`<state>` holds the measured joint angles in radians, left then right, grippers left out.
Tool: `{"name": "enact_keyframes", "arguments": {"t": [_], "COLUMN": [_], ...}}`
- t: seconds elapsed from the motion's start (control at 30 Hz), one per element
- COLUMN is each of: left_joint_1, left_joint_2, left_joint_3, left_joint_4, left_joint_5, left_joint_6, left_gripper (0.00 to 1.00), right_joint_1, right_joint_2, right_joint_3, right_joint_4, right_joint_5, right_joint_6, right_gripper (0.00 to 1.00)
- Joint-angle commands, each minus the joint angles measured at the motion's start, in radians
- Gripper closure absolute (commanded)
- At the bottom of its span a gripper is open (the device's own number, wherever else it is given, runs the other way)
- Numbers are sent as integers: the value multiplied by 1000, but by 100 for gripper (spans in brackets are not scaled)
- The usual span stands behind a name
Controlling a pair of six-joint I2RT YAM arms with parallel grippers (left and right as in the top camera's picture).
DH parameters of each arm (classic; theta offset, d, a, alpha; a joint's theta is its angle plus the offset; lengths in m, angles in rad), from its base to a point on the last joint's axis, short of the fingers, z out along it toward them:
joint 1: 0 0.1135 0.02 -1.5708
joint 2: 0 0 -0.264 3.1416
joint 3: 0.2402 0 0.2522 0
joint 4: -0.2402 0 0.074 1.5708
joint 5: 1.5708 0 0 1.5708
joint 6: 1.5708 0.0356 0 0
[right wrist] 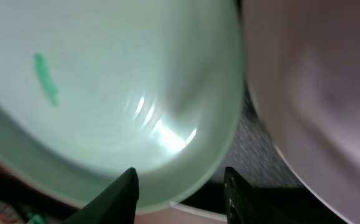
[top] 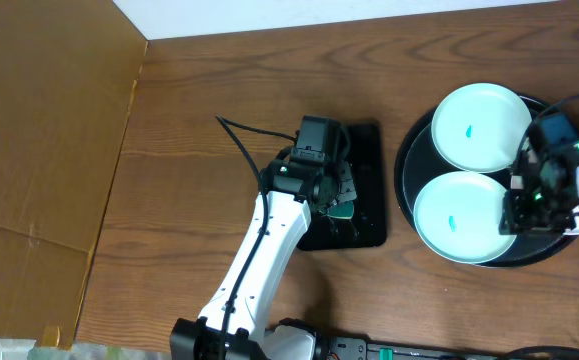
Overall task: Clean dirty plates on tray and stack at the side
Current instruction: 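Grasp the rim of the lower mint-green plate with the right gripper, then scrub the mint-green plate surface with the sponge in the left gripper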
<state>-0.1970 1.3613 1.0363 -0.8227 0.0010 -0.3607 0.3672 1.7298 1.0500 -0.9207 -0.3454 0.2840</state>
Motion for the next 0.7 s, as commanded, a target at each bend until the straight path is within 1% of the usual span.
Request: {"name": "enact_keyframes", "arguments": {"t": [0.0,0.13,0.2,0.3,0.37,0.53,0.6,0.67], "left_joint_1": [5,5,5,5,5,5,5,5], "left_joint_2": [0,0,0,1,0,0,0,0], "left_joint_3": [-8,-8,-8,-8,-8,-8,-8,-6], "left_joint_4": [0,0,1,1,1,2,7,14], "left_joint_5": [-1,-1,-1,-1,-1,16,41,81], "left_joint_6": [20,20,20,20,20,26,29,39], "left_gripper": [93,93,93,93,93,93,93,93], "right_joint_1": [33,40,40,39,39,40,40,39], "right_joint_2": [25,37,37,37,37,37,37,37], "right_joint_3": [-39,-61,-63,-63,-63,-63,-63,-63], "right_joint_4": [21,53,79,134,176,233,249,264], "right_joint_5": [74,113,113,113,113,151,187,192], "right_joint_6": [112,130,130,131,135,231,266,265], "right_gripper": [59,61,64,75,80,99,99,99]}}
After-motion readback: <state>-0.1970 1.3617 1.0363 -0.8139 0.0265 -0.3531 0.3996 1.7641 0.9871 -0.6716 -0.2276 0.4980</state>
